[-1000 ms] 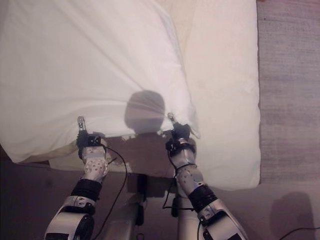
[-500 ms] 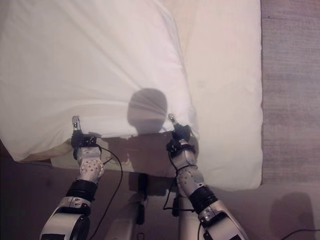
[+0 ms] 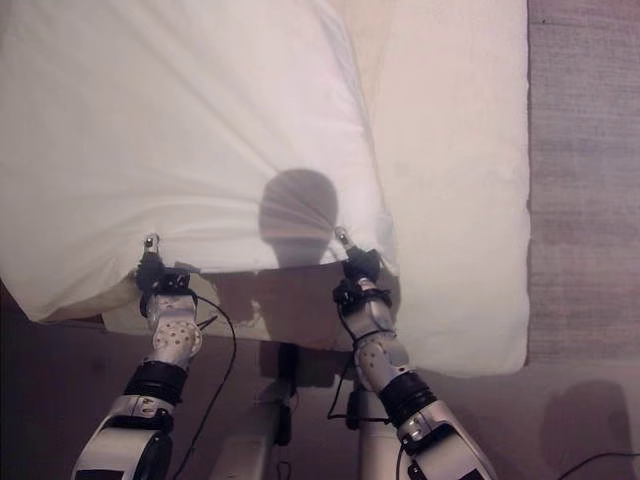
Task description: Make the bed
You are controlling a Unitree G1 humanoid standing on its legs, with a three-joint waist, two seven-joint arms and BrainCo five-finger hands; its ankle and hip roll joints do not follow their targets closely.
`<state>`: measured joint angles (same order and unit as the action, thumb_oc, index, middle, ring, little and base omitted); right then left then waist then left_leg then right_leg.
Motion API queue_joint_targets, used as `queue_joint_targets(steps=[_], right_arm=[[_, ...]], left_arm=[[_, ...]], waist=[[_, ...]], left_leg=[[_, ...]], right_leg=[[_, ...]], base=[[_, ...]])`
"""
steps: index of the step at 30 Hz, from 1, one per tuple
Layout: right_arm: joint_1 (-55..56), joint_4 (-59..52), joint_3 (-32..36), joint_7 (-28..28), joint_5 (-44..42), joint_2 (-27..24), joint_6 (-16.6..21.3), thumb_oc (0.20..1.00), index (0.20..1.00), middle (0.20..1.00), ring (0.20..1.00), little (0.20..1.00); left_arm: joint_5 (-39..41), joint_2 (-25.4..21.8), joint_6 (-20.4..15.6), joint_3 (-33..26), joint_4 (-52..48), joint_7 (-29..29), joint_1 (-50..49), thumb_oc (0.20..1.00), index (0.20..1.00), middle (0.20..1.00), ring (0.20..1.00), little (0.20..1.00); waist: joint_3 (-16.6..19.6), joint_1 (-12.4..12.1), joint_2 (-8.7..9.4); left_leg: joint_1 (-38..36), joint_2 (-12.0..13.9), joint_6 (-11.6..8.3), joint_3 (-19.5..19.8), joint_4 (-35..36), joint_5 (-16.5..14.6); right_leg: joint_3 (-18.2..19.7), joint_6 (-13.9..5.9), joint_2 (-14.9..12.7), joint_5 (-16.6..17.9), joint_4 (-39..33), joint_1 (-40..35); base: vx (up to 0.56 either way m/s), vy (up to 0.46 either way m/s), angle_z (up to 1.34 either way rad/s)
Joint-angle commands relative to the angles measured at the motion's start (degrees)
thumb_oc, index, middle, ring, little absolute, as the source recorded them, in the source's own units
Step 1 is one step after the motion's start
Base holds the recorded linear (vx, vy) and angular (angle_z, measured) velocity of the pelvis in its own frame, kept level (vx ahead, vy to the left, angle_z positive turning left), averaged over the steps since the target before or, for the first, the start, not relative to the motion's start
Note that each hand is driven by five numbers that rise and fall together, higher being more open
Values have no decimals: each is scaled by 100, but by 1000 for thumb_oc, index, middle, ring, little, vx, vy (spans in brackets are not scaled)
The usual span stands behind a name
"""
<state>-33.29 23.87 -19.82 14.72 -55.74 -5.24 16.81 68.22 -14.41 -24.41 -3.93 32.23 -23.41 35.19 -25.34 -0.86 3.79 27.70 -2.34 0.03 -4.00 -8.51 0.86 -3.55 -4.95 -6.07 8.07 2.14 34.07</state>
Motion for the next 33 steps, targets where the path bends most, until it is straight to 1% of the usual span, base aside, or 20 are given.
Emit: queue_joint_targets(steps=[1,5,9,11,12,14,17,18,20,21,23,25,26,27,28,29,30,31,32,33], right_arm=[[728,-226,1199,95,-164,-719,650,200,200,200,200,200],[729,-225,1186,73,-164,-729,633,200,200,200,200,200],[884,-241,1205,-51,-176,-775,456,200,200,200,200,200],[888,-243,1205,-54,-177,-776,455,200,200,200,200,200],[1009,-207,1246,-133,-154,-799,367,200,200,200,200,200],[1201,-145,1390,-212,-199,-800,313,200,200,200,200,200],[1361,-42,1409,-348,-227,-752,248,200,200,200,200,200],[1395,-34,1454,-373,-216,-732,233,200,200,200,200,200],[1405,-18,1440,-393,-244,-679,232,200,200,200,200,200],[1411,-4,1432,-409,-266,-662,214,200,200,200,200,200],[1468,64,1446,-398,-290,-620,189,200,200,200,200,200],[1598,74,1503,-406,-297,-607,135,200,200,200,200,200],[1776,56,1638,-400,-389,-595,95,200,200,200,200,200],[1780,54,1639,-401,-390,-595,95,200,200,200,200,200],[1878,28,1741,-404,-429,-577,73,200,200,200,200,200],[1983,24,1730,-432,-368,-567,2,200,200,200,200,200],[2103,18,1822,-436,-364,-603,-45,200,200,200,200,200],[2095,25,1877,-407,-467,-531,-76,200,200,200,200,200],[2049,68,1811,-401,-537,-429,-21,200,200,200,200,200],[1978,149,1809,-382,-614,-325,-22,200,200,200,200,200]], left_arm=[[-293,-1080,-463,-749,-139,83,-294,200,200,200,200,200],[-302,-1100,-437,-691,-229,200,-317,200,200,200,200,200],[-510,-1256,-142,-597,-547,540,-601,200,200,200,200,200],[-505,-1257,-140,-598,-544,548,-604,200,200,200,200,200],[-448,-1231,-57,-592,-641,757,-770,200,200,200,200,200],[-342,-1065,-7,-505,-805,1008,-860,200,200,200,200,200],[-251,-980,33,-539,-867,1222,-992,200,200,200,200,200],[-184,-923,20,-579,-891,1257,-1016,200,200,200,200,200],[-92,-830,-53,-599,-972,1306,-1089,200,200,200,200,200],[-34,-814,-103,-656,-974,1325,-1132,200,200,200,200,200],[107,-749,-179,-723,-979,1316,-1180,200,200,200,200,200],[205,-658,-264,-757,-1054,1314,-1245,200,200,200,200,200],[287,-630,-227,-710,-1090,1408,-1327,200,200,200,200,200],[289,-630,-228,-708,-1091,1411,-1329,200,200,200,200,200],[297,-596,-219,-622,-1129,1443,-1325,200,200,200,200,200],[325,-535,-211,-503,-1105,1546,-1406,200,200,200,200,200],[307,-493,-128,-391,-1126,1589,-1406,200,200,200,200,200],[245,-502,-83,-302,-1075,1632,-1406,200,200,200,200,200],[333,-437,-108,-249,-1047,1692,-1456,200,200,200,200,200],[294,-434,-108,-199,-1069,1656,-1505,200,200,200,200,200]], waist=[[366,4,-225],[361,-3,-254],[357,-72,-354],[338,-69,-353],[313,-98,-418],[215,-94,-543],[222,-72,-603],[247,-60,-590],[248,-50,-573],[300,-38,-573],[500,-9,-535],[717,16,-523],[927,32,-486],[936,33,-488],[1029,42,-444],[1163,57,-412],[1201,63,-304],[1182,47,-218],[1160,11,-204],[1161,-22,-232]], left_leg=[[351,-134,-115,200,9,119],[344,-138,-116,218,-41,105],[257,-202,-20,312,-580,-170],[241,-205,-20,313,-595,-184],[-4,-250,-55,361,-747,-270],[-267,-307,-227,480,-931,-259],[-575,-323,-272,632,-1186,-393],[-634,-239,-285,649,-1319,-444],[-871,103,-324,846,-1352,-471],[-1068,314,-347,932,-1149,-406],[-1328,867,-446,1018,-733,-80],[-1534,1364,-609,1047,-214,281],[-1678,1640,-732,983,4,415],[-1669,1638,-729,986,25,446],[-1659,1670,-801,925,17,448],[-1658,1595,-859,877,-138,109],[-1596,1463,-855,761,-350,-136],[-1416,1170,-789,731,-856,-435],[-1384,1056,-734,551,-1015,-652],[-1405,993,-644,403,-971,-673]], right_leg=[[-64,-173,-93,-46,586,-155],[-51,-163,-78,-120,738,-123],[79,-76,-89,-591,1633,-84],[78,-76,-92,-611,1655,-98],[148,-18,-80,-818,1842,-377],[40,67,-127,-1059,2038,-734],[-115,95,-227,-1211,2080,-1140],[-112,93,-274,-1246,2032,-1285],[-108,32,-407,-1254,1914,-1593],[-51,-23,-494,-1227,1781,-1740],[69,-125,-709,-1160,1616,-1894],[149,-269,-954,-1053,1483,-2075],[113,-394,-1230,-946,1369,-2312],[107,-394,-1229,-910,1336,-2312],[42,-482,-1421,-680,1214,-2487],[-34,-622,-1689,-422,1079,-2613],[-142,-679,-1946,75,806,-2835],[-171,-722,-2165,866,735,-2775],[-372,-752,-2326,1329,593,-2727],[-605,-676,-2309,1239,572,-2660]], base=[[0,0,0],[0,0,0],[9,-18,6],[27,-32,8],[56,-72,5],[34,-76,22],[23,-27,66],[45,39,41],[56,182,35],[101,328,37],[137,398,15],[183,583,28],[156,550,24],[140,563,20],[94,472,26],[118,657,22],[45,668,10],[-29,643,2],[-51,669,3],[-7,719,-21]])
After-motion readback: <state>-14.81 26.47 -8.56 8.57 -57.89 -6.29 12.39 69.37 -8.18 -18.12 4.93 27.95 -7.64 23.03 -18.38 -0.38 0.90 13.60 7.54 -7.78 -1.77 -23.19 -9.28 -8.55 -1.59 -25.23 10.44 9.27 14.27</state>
